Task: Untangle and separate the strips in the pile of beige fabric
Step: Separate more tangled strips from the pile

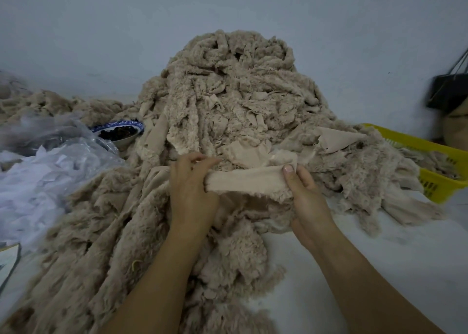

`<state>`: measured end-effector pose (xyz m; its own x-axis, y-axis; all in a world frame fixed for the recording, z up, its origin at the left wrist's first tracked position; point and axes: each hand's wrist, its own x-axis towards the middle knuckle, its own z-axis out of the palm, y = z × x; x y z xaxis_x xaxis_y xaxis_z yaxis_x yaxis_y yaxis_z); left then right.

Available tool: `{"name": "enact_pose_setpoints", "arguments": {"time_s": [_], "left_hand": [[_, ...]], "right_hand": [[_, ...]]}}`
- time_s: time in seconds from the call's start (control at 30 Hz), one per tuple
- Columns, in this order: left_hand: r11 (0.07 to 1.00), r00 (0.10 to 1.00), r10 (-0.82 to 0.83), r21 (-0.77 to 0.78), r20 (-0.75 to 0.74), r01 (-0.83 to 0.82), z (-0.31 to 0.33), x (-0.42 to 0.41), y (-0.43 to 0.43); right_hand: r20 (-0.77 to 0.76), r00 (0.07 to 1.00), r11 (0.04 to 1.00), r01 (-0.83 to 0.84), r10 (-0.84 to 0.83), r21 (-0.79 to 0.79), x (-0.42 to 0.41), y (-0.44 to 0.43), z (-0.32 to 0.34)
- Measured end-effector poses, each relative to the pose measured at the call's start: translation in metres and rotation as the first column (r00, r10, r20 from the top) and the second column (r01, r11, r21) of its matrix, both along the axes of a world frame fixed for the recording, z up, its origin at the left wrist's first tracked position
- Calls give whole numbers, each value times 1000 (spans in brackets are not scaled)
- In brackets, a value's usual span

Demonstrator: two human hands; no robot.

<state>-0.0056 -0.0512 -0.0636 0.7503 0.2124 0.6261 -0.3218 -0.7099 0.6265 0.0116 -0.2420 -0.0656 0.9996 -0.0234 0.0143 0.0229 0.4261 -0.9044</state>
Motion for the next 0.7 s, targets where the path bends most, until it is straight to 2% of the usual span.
{"name": "enact_pose_setpoints", "arguments": {"time_s": [0.03, 0.1, 0.13, 0.2, 0.27, 0.33, 0.37, 0.43, 0.53, 0.57, 0.6, 0.63, 0.7], "left_hand": [[995, 996, -90, 42, -5, 90, 1, -1, -2], [943, 941, -319, 65, -112, 328, 2, -4, -7], [899, 885, -414, 55, -212, 434, 1, -4, -10], [832, 763, -487, 40, -425, 554, -4, -4, -13], [822, 686, -532, -109, -497, 558, -7, -6, -15], [796, 699, -603, -350, -385, 494, -6, -6, -19], [765, 713, -624, -436, -320, 474, -5, -5, -20], [728, 725, -634, -522, -268, 444, -3, -5, -20], [813, 798, -513, -477, -317, 333, -6, -3, -21], [810, 817, -489, -505, -306, 297, -7, -3, -22], [771, 824, -501, -570, -266, 285, -8, -2, -21], [693, 823, -530, -663, -204, 283, -7, -2, -20], [488, 809, -582, -831, -82, 267, -1, -1, -18]], "right_hand": [[-21, 1000, 1000, 5, -5, 21, 1, -1, 1], [-68, 998, 996, -4, 10, 92, 3, -6, 1], [-76, 997, 991, -21, 31, 132, 4, -8, 2], [-70, 994, 979, -69, 84, 192, 5, -10, 2], [-47, 989, 971, -128, 140, 204, 4, -9, 2], [7, 977, 962, -211, 213, 170, 1, -7, 2], [58, 966, 960, -256, 251, 116, -1, -4, 1], [151, 945, 955, -278, 291, -106, -6, 4, -2], [230, 937, 868, -127, 264, -480, -11, 12, -7], [244, 935, 823, -81, 259, -563, -11, 13, -9], [251, 933, 780, -48, 258, -624, -10, 12, -11], [248, 934, 743, -28, 258, -669, -10, 10, -11], [238, 947, 659, 39, 215, -751, -7, 6, -11]]}}
